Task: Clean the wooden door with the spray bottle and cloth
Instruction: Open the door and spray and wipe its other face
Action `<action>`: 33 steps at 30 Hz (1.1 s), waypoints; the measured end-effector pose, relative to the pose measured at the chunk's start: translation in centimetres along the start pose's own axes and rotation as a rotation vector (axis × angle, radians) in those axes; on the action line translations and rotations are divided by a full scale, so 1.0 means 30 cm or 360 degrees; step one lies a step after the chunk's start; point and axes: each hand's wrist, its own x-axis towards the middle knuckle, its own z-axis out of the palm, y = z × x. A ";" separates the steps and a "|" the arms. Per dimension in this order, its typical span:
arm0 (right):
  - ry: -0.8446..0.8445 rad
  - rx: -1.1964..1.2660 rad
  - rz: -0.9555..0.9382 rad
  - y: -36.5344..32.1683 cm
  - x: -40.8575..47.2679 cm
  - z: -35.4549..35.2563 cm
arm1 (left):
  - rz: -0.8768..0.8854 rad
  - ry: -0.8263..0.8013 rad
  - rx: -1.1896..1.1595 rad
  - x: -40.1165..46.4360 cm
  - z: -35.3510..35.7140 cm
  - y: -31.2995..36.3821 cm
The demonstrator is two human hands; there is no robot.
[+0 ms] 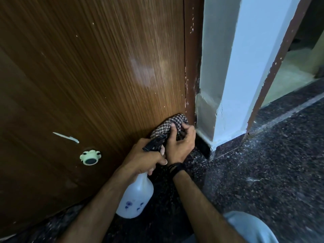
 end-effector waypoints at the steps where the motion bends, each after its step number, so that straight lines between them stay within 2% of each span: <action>1: 0.0021 -0.0030 0.0080 0.020 -0.014 0.005 | -0.0019 0.0021 0.0013 0.000 -0.008 -0.013; 5: 0.0127 -0.0119 0.0820 0.134 -0.053 -0.004 | -0.0092 0.0112 0.0015 -0.012 -0.039 -0.081; 6: 0.0123 -0.0158 0.0910 0.142 -0.059 -0.007 | -0.0107 0.0125 0.0000 -0.016 -0.044 -0.097; 7: 0.0109 -0.0200 0.0876 0.134 -0.066 -0.007 | -0.0126 0.0135 -0.0010 -0.019 -0.046 -0.111; 9: 0.0043 -0.0200 0.0600 0.090 -0.101 -0.001 | -0.0170 0.0152 -0.0039 -0.024 -0.052 -0.136; 11: -0.0127 -0.0097 0.0272 0.027 -0.146 -0.001 | -0.0203 0.0151 -0.0079 -0.030 -0.059 -0.150; 13: -0.0319 -0.0052 0.0065 -0.009 -0.177 -0.006 | -0.0224 0.0181 -0.0105 -0.036 -0.067 -0.166; 17: -0.0366 -0.0048 0.0015 -0.006 -0.182 -0.005 | -0.0229 0.0346 -0.0117 -0.060 -0.082 -0.203; 21: -0.0352 -0.0090 -0.0125 -0.019 -0.212 0.005 | -0.0183 0.0373 -0.0212 -0.132 -0.121 -0.270; 28: -0.0932 -0.0200 -0.0687 -0.017 -0.341 -0.013 | -0.0153 0.0519 -0.0324 -0.246 -0.195 -0.430; 30: -0.0982 -0.0232 -0.0707 -0.025 -0.366 -0.014 | -0.0121 0.0570 -0.0329 -0.277 -0.217 -0.473; 33: -0.0909 -0.0128 -0.0696 -0.067 -0.367 0.001 | -0.0074 0.0670 -0.0403 -0.308 -0.250 -0.512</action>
